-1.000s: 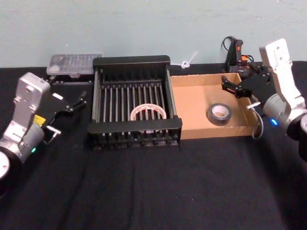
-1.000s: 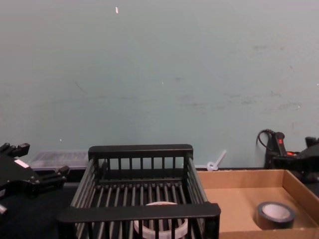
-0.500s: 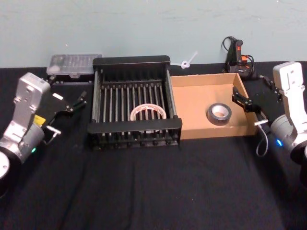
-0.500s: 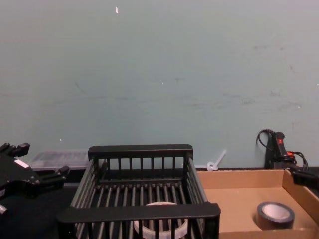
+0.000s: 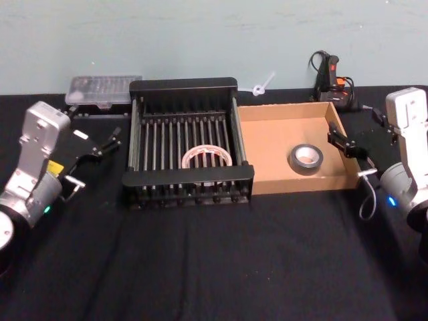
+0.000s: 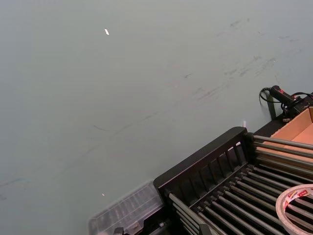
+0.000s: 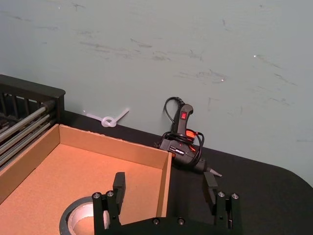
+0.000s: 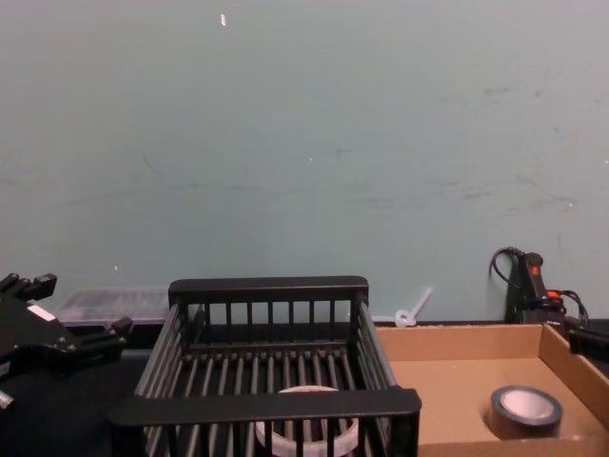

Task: Pick up the white tape and place it into the black box , Pick up the silver tape and place it into the brown box.

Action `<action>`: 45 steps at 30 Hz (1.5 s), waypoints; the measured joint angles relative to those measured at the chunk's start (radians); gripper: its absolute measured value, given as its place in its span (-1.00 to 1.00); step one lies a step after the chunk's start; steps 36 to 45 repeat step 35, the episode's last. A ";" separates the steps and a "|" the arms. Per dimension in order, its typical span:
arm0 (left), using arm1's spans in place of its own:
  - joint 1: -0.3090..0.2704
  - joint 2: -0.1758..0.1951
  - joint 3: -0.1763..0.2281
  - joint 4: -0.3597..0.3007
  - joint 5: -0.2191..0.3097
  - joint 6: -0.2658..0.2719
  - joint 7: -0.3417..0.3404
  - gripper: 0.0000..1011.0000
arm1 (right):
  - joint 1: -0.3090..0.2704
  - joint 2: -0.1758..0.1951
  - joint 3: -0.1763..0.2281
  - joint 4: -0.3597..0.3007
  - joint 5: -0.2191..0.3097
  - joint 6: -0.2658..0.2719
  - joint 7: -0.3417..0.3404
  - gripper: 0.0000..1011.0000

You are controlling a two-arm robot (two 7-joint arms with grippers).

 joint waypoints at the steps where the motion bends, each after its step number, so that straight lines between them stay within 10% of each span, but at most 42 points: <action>1: 0.000 0.000 0.000 0.000 0.000 0.000 0.000 0.98 | 0.000 0.000 0.000 0.000 0.000 0.000 0.000 0.98; 45: 0.000 0.000 0.000 0.000 0.000 0.000 0.000 0.98 | 0.001 0.003 -0.004 0.002 0.000 0.000 0.002 0.98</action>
